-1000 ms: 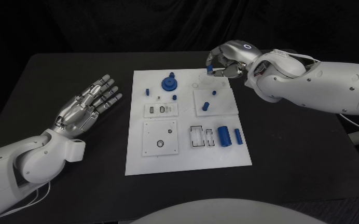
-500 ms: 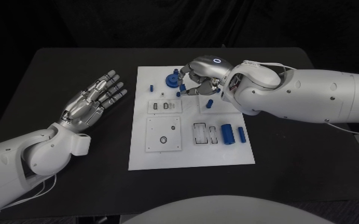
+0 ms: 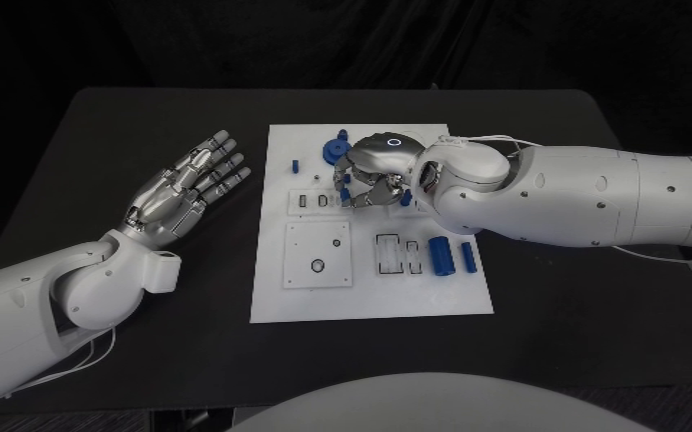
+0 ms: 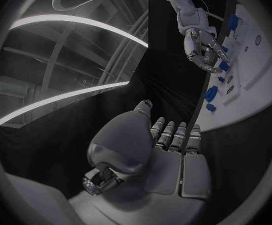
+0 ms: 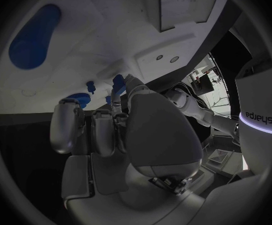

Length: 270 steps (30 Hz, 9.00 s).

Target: Assemble the parts on the task board

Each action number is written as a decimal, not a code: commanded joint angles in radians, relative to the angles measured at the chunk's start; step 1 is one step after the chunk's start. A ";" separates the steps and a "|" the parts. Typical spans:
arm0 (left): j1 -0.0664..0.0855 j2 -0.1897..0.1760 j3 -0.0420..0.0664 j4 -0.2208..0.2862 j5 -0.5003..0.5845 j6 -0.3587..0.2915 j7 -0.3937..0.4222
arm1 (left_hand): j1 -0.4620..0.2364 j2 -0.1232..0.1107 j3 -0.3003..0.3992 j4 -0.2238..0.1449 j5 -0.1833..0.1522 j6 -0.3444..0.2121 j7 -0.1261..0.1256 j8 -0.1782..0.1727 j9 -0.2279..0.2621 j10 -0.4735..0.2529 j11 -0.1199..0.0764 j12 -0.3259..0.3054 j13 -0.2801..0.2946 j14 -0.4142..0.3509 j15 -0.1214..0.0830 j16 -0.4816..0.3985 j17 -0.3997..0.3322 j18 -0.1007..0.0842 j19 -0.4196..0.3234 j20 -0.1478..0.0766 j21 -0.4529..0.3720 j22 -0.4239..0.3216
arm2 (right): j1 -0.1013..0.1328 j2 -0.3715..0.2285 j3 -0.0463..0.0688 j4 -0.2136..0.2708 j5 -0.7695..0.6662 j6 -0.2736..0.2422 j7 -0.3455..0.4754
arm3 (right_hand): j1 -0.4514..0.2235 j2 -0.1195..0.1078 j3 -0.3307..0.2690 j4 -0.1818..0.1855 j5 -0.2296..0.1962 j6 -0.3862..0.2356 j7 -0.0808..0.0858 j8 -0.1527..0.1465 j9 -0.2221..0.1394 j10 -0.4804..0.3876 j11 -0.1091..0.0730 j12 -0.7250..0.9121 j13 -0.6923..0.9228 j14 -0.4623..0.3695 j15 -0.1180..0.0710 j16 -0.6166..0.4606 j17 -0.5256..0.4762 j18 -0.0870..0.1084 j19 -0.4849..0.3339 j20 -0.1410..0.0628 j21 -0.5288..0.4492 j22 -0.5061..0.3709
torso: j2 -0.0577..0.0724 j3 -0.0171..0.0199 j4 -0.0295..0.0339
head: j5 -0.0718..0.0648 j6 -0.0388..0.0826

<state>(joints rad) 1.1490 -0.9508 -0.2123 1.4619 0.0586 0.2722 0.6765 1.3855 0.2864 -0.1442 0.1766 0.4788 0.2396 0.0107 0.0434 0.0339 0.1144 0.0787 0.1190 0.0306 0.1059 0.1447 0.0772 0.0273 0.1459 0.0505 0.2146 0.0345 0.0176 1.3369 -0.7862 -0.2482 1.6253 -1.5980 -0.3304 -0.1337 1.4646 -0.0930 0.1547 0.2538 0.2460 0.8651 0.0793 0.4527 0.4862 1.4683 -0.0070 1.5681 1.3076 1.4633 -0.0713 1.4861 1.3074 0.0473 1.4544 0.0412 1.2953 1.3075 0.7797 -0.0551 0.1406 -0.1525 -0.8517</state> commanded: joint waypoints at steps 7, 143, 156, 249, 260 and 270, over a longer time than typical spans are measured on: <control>-0.002 0.007 0.001 -0.002 0.004 0.020 0.003 | -0.009 -0.004 0.008 -0.001 0.006 -0.003 -0.002 0.003 0.001 -0.002 -0.001 0.004 0.001 0.000 0.008 0.003 0.001 -0.005 0.001 0.007 0.005 0.001 | -0.007 0.013 0.000 -0.016 -0.077 0.017 -0.065 | -0.007 0.006 -0.005 -0.003 0.001 -0.010 0.000 -0.003 0.031 0.103 0.009 0.003 0.263 0.079 0.008 -0.005 0.169 0.017 -0.009 0.003 -0.010 0.174 | 0.001 0.0014 0.0004 | 0.001 -0.006; 0.212 0.506 0.001 -0.179 -1.187 -0.165 -1.247 | -0.253 -0.153 0.117 0.078 -0.266 0.652 0.046 0.409 0.728 1.456 -0.093 1.452 1.540 1.465 -0.210 1.494 1.544 -0.030 1.223 -0.167 1.253 1.026 | 0.002 -0.104 0.000 -0.158 0.287 -0.136 0.126 | -0.011 0.024 0.034 0.023 0.026 0.026 0.034 -0.312 -0.262 0.039 0.023 -0.045 0.180 0.071 0.018 -0.045 0.114 0.021 0.007 0.013 -0.064 0.173 | -0.145 0.1012 -0.0877 | 0.102 -0.021; 0.182 0.516 0.001 -0.195 -1.187 -0.176 -1.196 | -0.255 -0.154 0.119 0.077 -0.264 0.649 0.047 0.407 0.736 1.456 -0.093 1.452 1.540 1.465 -0.211 1.494 1.544 -0.029 1.221 -0.168 1.251 1.023 | 0.002 -0.105 0.000 -0.153 0.288 -0.140 0.134 | -0.009 0.026 0.036 0.023 0.031 0.029 0.034 -0.313 -0.263 0.029 0.024 -0.053 0.166 0.069 0.019 -0.053 0.106 0.022 0.006 0.014 -0.070 0.171 | -0.148 0.0986 -0.0826 | 0.094 -0.021; 0.137 0.571 0.001 -0.288 -1.187 -0.200 -1.099 | -0.230 -0.185 0.219 0.008 -0.142 0.651 0.038 0.367 0.834 1.456 -0.100 1.452 1.540 1.456 -0.216 1.486 1.524 -0.024 1.208 -0.173 1.212 1.006 | -0.004 -0.095 0.000 -0.168 0.288 -0.059 0.076 | 0.016 0.032 0.059 0.008 0.064 0.038 0.040 -0.334 -0.271 -0.005 0.031 -0.084 0.119 0.056 0.025 -0.095 0.059 0.032 -0.011 0.019 -0.122 0.157 | -0.153 0.1019 -0.0829 | 0.072 -0.021; 0.137 0.560 0.001 -0.276 -1.187 -0.204 -1.098 | -0.230 -0.196 0.250 -0.007 -0.123 0.651 0.038 0.356 0.845 1.456 -0.101 1.452 1.540 1.454 -0.217 1.483 1.519 -0.024 1.207 -0.174 1.207 1.007 | -0.004 -0.095 0.000 -0.171 0.288 -0.050 0.069 | 0.022 0.033 0.065 0.003 0.072 0.039 0.041 -0.339 -0.272 -0.010 0.032 -0.089 0.112 0.053 0.026 -0.103 0.049 0.035 -0.016 0.020 -0.136 0.153 | -0.153 0.1012 -0.0823 | 0.075 -0.021; 0.136 0.545 0.001 -0.254 -1.187 -0.212 -1.097 | -0.235 -0.209 0.290 -0.025 -0.102 0.655 0.037 0.345 0.857 1.456 -0.102 1.452 1.540 1.453 -0.218 1.483 1.519 -0.024 1.210 -0.175 1.205 1.011 | -0.005 -0.096 0.000 -0.172 0.288 -0.042 0.063 | 0.024 0.033 0.068 0.001 0.075 0.038 0.041 -0.341 -0.273 -0.014 0.032 -0.092 0.106 0.051 0.026 -0.111 0.040 0.036 -0.019 0.020 -0.146 0.151 | -0.153 0.1011 -0.0815 | 0.078 -0.021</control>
<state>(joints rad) 1.2874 -0.4060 -0.2119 1.2038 -1.1297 0.0692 -0.4364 1.1510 0.0834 0.1389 0.1501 0.3705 0.8936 0.0500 0.3911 0.8903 1.4665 -0.0162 1.5682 1.3076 1.4651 -0.0643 1.5643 1.3075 0.1234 1.2600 0.0450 1.2451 1.0283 1.3344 -0.8810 -0.2490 1.4539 -1.3086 -0.3844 -0.0498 1.4793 -0.0578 0.2169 0.2550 0.3170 0.8963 0.1209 0.1170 0.2141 1.4576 0.0252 1.4791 1.3078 1.4662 -0.0507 1.3783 1.3074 0.0791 1.4402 0.0627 1.1558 1.3073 0.6263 0.0461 0.0588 -0.0755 -0.8725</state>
